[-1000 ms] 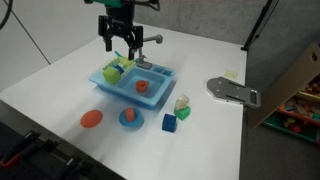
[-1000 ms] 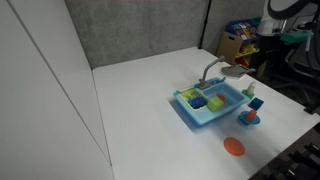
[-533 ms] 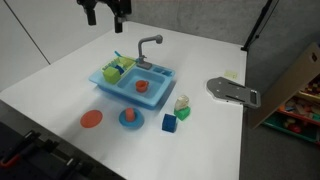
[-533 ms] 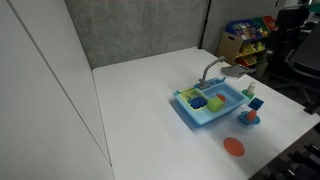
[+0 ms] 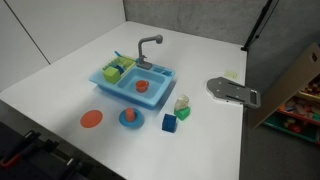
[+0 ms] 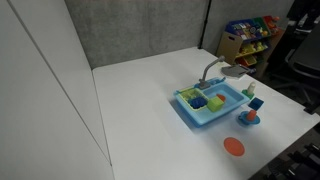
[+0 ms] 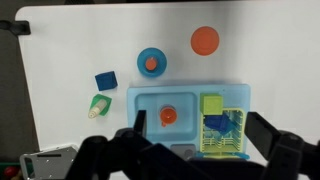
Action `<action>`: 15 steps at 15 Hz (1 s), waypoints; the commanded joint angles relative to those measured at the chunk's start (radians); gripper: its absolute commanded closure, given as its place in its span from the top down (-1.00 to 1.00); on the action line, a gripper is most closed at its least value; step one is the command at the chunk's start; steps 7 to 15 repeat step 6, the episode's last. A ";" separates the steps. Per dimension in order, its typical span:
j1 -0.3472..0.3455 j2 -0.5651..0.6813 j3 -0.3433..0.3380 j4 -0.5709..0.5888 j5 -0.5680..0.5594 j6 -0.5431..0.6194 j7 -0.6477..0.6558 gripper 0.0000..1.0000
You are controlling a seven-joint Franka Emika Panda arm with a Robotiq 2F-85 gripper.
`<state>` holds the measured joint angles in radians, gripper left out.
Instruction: Pick up the orange mug and put it in the sink
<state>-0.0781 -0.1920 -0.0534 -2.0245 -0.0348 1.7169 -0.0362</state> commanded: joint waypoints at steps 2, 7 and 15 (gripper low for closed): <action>0.009 -0.029 -0.001 0.002 -0.004 -0.013 0.012 1.00; 0.010 -0.030 -0.001 0.000 -0.004 -0.016 0.012 1.00; 0.010 -0.030 -0.001 0.000 -0.004 -0.016 0.012 1.00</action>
